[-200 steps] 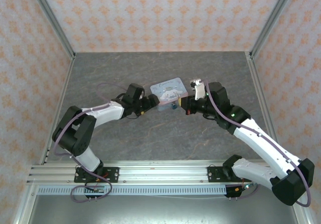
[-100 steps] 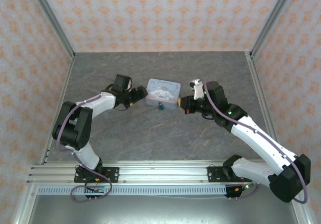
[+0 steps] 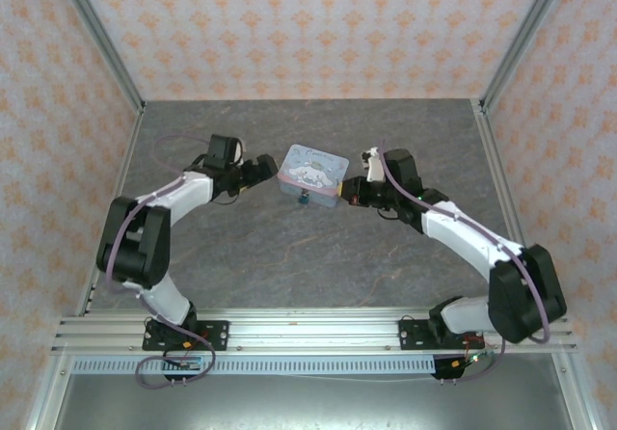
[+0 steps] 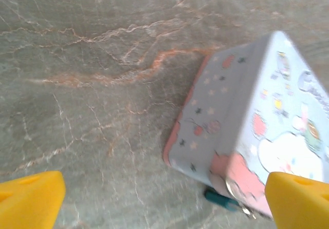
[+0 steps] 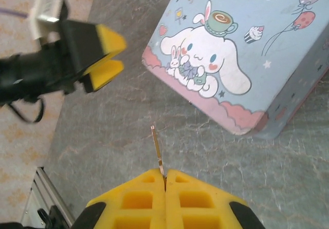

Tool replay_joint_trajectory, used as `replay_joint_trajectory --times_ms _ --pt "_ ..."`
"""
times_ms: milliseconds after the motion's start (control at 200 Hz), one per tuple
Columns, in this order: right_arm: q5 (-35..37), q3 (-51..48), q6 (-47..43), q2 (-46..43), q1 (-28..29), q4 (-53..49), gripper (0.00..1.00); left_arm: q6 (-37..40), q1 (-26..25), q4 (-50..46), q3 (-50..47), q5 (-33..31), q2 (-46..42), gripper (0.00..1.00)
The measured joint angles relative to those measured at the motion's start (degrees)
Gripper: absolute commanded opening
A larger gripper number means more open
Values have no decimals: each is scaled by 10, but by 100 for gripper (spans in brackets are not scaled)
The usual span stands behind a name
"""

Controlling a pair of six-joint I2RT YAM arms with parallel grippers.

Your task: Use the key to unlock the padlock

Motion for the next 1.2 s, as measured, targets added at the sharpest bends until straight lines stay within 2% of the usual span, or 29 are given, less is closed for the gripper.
replay_joint_trajectory --times_ms 190,440,621,931,1201 --pt "-17 32 23 104 -2 64 0 5 -4 56 -85 37 -104 100" --pt "-16 47 47 166 -2 148 0 7 -51 92 -136 65 -144 100" --pt "-14 47 49 206 -6 203 0 7 -84 128 -156 70 -151 100" --pt "-12 47 37 226 -10 219 0 7 -100 200 -191 70 -129 96" --pt "-13 43 20 226 -10 219 0 27 -116 253 -189 70 -68 87"
